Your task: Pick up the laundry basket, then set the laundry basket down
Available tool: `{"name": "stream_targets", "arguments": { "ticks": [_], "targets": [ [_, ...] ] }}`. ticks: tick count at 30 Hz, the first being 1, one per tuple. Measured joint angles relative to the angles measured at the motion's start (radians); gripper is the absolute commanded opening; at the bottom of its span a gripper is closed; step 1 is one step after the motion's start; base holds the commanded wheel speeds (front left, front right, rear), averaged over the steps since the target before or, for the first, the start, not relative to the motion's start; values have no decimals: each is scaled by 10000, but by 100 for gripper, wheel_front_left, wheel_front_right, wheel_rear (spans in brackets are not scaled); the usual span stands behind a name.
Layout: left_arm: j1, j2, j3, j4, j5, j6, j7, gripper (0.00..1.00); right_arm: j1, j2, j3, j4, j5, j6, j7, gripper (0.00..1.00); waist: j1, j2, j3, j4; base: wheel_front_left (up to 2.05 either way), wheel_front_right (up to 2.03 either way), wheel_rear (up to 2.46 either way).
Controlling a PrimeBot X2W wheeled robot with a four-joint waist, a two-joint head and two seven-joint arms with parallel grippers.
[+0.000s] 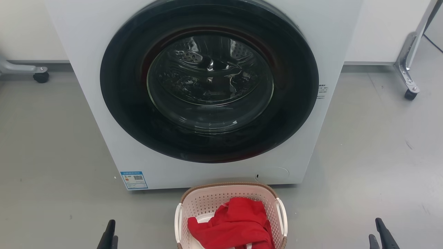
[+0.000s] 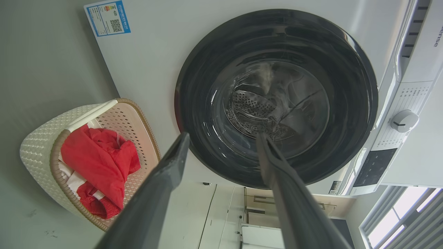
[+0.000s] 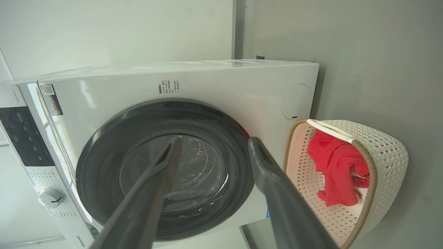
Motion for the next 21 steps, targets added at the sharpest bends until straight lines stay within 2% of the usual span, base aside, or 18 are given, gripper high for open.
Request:
{"name": "stream_targets", "arguments": {
  "ticks": [10,21],
  "targets": [
    [1,8,-270,-320,901,263,-405,100,-1,-10,374,-69,-648,-115,-374,100,0,0,-1,5,0,0,0],
    [2,25,-679,-759,2803,617,-832,100,-27,-29,995,-276,-2520,-627,-803,100,0,0,13,21,0,0,0]
  ]
}}
